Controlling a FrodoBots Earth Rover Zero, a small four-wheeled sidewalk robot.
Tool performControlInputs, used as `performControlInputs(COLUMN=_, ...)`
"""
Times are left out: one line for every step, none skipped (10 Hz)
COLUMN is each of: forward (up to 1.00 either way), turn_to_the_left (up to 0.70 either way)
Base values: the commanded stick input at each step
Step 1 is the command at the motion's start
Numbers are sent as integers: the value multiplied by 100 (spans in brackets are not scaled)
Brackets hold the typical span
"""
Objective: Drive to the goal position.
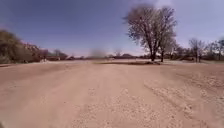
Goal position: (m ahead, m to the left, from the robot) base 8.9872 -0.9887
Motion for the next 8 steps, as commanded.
performControlInputs(forward=100, turn_to_the_left=0)
performControlInputs(forward=100, turn_to_the_left=0)
performControlInputs(forward=100, turn_to_the_left=0)
performControlInputs(forward=100, turn_to_the_left=0)
performControlInputs(forward=100, turn_to_the_left=0)
performControlInputs(forward=100, turn_to_the_left=0)
performControlInputs(forward=100, turn_to_the_left=0)
performControlInputs(forward=100, turn_to_the_left=0)
